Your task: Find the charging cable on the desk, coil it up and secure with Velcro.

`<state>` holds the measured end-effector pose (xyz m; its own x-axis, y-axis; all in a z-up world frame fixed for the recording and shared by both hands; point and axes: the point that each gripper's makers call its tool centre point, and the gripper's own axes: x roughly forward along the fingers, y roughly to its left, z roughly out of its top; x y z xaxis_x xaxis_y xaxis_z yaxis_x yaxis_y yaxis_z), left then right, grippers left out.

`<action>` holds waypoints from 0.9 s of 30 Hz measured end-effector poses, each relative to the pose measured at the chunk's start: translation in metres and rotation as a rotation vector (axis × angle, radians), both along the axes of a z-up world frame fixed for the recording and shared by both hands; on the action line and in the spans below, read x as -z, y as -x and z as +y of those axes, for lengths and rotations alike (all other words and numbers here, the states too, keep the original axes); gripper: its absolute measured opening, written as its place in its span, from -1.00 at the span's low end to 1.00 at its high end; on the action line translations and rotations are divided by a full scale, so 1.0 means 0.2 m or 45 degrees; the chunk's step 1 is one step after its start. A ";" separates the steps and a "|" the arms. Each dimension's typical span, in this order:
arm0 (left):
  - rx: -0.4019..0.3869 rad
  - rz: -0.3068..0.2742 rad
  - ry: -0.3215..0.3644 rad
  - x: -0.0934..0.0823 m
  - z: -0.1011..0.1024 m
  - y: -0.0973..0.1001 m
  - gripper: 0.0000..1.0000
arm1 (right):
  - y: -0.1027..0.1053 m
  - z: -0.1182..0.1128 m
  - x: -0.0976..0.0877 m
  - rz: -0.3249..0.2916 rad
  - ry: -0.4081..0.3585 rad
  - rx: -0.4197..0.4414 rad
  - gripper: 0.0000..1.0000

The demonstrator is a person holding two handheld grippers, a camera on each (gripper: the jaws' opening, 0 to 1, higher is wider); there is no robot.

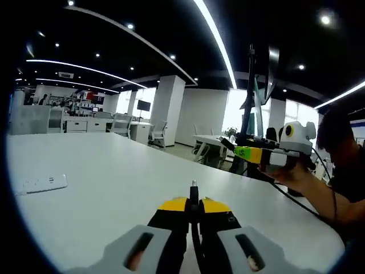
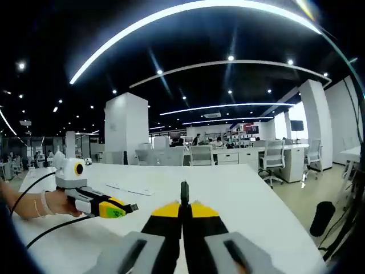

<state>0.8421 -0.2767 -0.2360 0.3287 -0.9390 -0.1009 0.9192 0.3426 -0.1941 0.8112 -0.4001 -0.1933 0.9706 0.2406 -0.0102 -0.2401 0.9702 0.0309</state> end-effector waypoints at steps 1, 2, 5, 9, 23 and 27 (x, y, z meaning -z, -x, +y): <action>-0.013 -0.011 0.020 -0.04 0.03 0.00 -0.85 | 0.00 0.01 -0.01 -0.004 0.001 -0.002 -0.90; -0.020 -0.039 0.023 -0.07 0.05 0.00 -0.85 | 0.00 0.04 -0.02 -0.013 -0.003 -0.008 -0.90; 0.000 -0.075 0.037 -0.14 0.13 0.03 -0.85 | 0.00 0.10 -0.03 -0.014 -0.008 -0.018 -0.90; -0.014 -0.108 0.031 -0.19 0.25 0.03 -0.85 | 0.00 0.18 -0.01 0.018 -0.030 -0.040 -0.90; -0.190 -0.137 0.032 -0.19 0.87 -0.19 -0.85 | 0.03 0.71 -0.11 0.067 0.080 -0.124 -0.90; -0.255 -0.176 0.060 -0.26 1.04 -0.23 -0.85 | 0.00 0.89 -0.16 0.030 0.016 -0.200 -0.90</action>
